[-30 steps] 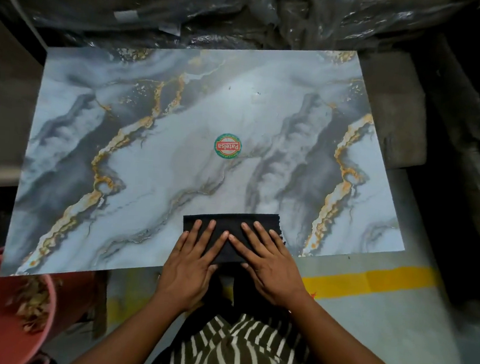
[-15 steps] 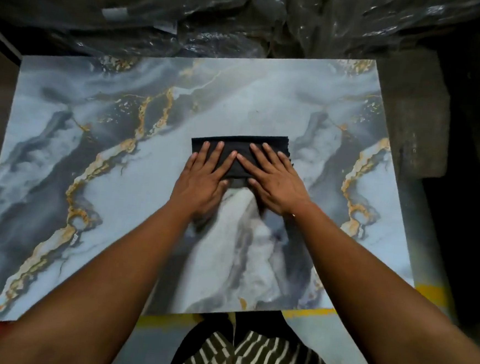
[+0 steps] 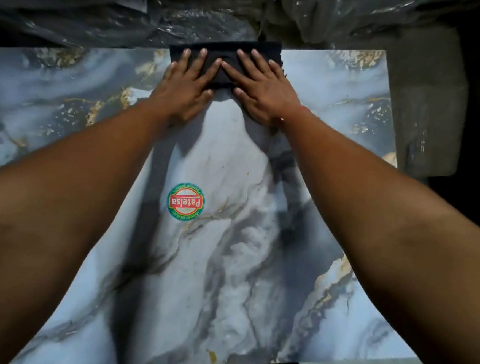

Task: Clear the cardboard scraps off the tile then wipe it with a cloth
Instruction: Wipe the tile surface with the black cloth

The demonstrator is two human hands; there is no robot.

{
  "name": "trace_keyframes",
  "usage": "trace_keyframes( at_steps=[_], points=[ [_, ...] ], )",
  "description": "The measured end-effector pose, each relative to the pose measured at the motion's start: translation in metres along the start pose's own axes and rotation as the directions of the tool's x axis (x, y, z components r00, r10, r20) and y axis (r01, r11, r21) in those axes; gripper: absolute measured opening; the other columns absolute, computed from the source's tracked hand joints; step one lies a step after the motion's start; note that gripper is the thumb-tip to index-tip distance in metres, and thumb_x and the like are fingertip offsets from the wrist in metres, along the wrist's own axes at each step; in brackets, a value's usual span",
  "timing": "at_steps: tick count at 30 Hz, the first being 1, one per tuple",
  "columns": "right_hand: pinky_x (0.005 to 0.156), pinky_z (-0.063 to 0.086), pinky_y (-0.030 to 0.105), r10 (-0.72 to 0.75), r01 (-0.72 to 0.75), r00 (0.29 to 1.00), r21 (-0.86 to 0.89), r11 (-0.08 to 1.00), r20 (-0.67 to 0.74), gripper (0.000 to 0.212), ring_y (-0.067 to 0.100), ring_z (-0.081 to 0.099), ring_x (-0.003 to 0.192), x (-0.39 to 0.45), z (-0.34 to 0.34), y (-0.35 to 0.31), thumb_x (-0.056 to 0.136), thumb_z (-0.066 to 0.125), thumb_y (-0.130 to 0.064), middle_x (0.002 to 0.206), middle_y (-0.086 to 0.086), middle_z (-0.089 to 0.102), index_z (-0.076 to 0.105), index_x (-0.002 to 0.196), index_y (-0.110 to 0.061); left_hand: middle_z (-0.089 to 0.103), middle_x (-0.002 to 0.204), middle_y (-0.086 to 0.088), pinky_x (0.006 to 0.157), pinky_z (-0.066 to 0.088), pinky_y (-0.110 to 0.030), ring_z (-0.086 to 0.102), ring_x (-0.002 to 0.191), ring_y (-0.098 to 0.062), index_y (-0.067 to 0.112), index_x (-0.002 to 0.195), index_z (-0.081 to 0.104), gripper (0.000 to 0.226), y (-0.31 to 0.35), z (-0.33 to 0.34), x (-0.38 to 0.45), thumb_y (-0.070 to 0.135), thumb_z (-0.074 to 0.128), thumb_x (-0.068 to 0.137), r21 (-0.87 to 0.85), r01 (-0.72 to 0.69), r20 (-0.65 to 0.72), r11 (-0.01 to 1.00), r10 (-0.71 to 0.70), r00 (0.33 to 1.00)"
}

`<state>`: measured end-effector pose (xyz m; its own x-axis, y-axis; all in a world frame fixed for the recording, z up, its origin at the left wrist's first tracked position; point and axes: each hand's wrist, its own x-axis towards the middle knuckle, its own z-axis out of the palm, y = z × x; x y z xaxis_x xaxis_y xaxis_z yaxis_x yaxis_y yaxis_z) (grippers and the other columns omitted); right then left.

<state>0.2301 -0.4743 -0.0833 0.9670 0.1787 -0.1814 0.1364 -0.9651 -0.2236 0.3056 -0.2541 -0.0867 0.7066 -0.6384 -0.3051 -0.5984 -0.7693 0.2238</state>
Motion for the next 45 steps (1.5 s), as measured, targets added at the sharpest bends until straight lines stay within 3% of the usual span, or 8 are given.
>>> trace_keyframes(
  at_steps=[7, 13, 17, 22, 26, 33, 38, 45],
  points=[
    [0.128, 0.004, 0.047, 0.019, -0.019, 1.0, 0.01, 1.0, 0.016, 0.058, 0.027, 0.001, 0.161, 0.023, -0.01, 0.01, 0.108, 0.023, -0.048, 0.174, 0.0, 0.003, 0.008, 0.164, -0.042, -0.005, 0.173, -0.008, 0.124, 0.003, -0.056, -0.006, 0.157, -0.039, 0.03, 0.165, 0.002, 0.064, -0.003, -0.013, 0.027, 0.041, 0.033, 0.11, 0.005, 0.007, 0.004, 1.0, -0.007, 1.0],
    [0.128, 0.007, 0.048, 0.025, -0.025, 1.0, 0.003, 1.0, 0.004, 0.06, 0.028, 0.003, 0.161, -0.007, 0.001, -0.003, 0.107, 0.023, -0.048, 0.174, 0.0, 0.006, 0.009, 0.165, -0.039, -0.006, 0.173, -0.008, 0.125, 0.004, -0.055, -0.008, 0.157, -0.039, 0.029, 0.165, 0.002, 0.064, 0.01, 0.001, -0.002, 0.04, 0.031, 0.11, 0.022, -0.007, -0.011, 1.0, 0.007, 1.0],
    [0.127, 0.013, 0.049, 0.021, -0.022, 0.999, -0.016, 1.0, -0.037, 0.06, 0.028, 0.01, 0.16, -0.064, 0.02, -0.019, 0.107, 0.027, -0.047, 0.174, -0.001, 0.012, 0.013, 0.165, -0.04, -0.004, 0.173, -0.008, 0.124, 0.009, -0.057, -0.005, 0.158, -0.04, 0.03, 0.165, 0.004, 0.064, 0.026, 0.022, -0.05, 0.039, 0.033, 0.109, 0.054, -0.046, 0.003, 0.997, 0.046, 0.999],
    [0.128, 0.011, 0.048, 0.019, -0.019, 1.0, 0.008, 1.0, 0.006, 0.06, 0.026, 0.005, 0.161, -0.143, 0.04, -0.055, 0.106, 0.026, -0.047, 0.174, -0.002, 0.007, 0.011, 0.164, -0.041, -0.006, 0.173, -0.003, 0.125, 0.01, -0.054, -0.006, 0.159, -0.035, 0.034, 0.164, 0.001, 0.07, 0.06, 0.056, -0.134, 0.054, 0.01, 0.098, 0.068, -0.027, 0.035, 0.997, 0.024, 0.999],
    [0.128, 0.012, 0.048, 0.048, -0.048, 0.999, 0.013, 0.999, 0.016, 0.062, 0.025, 0.004, 0.161, -0.214, 0.061, -0.091, 0.105, 0.022, -0.049, 0.174, -0.003, 0.006, 0.011, 0.165, -0.04, -0.01, 0.172, -0.002, 0.126, 0.007, -0.05, -0.01, 0.158, -0.033, 0.037, 0.164, -0.002, 0.072, 0.084, 0.078, -0.201, 0.055, 0.005, 0.095, 0.069, -0.038, 0.074, 0.997, 0.033, 0.997],
    [0.128, 0.011, 0.048, 0.051, -0.051, 0.998, 0.017, 0.999, 0.037, 0.062, 0.022, -0.005, 0.161, -0.34, 0.092, -0.152, 0.108, 0.026, -0.049, 0.174, -0.005, -0.001, 0.001, 0.164, -0.041, 0.004, 0.173, -0.004, 0.125, 0.017, -0.052, 0.002, 0.159, -0.034, 0.033, 0.165, 0.012, 0.07, 0.128, 0.129, -0.325, 0.048, 0.024, 0.098, 0.093, -0.063, 0.052, 0.994, 0.059, 0.997],
    [0.128, 0.012, 0.047, 0.045, -0.047, 0.997, 0.017, 0.999, 0.067, 0.066, 0.022, -0.008, 0.16, -0.419, 0.104, -0.191, 0.109, 0.034, -0.045, 0.174, -0.005, -0.005, -0.002, 0.164, -0.042, 0.0, 0.173, -0.003, 0.125, 0.011, -0.048, -0.003, 0.159, -0.032, 0.033, 0.165, 0.005, 0.071, 0.158, 0.158, -0.408, 0.045, 0.029, 0.099, 0.1, -0.083, 0.037, 0.992, 0.08, 0.996],
    [0.128, 0.012, 0.049, 0.049, -0.052, 0.993, 0.019, 0.998, 0.109, 0.063, 0.021, -0.011, 0.16, -0.46, 0.11, -0.213, 0.111, 0.032, -0.045, 0.174, -0.006, -0.008, -0.003, 0.164, -0.043, 0.001, 0.173, -0.005, 0.123, 0.014, -0.049, 0.0, 0.159, -0.032, 0.032, 0.165, 0.007, 0.073, 0.177, 0.171, -0.453, 0.046, 0.034, 0.098, 0.102, -0.06, 0.047, 0.993, 0.056, 0.997]
  ],
)
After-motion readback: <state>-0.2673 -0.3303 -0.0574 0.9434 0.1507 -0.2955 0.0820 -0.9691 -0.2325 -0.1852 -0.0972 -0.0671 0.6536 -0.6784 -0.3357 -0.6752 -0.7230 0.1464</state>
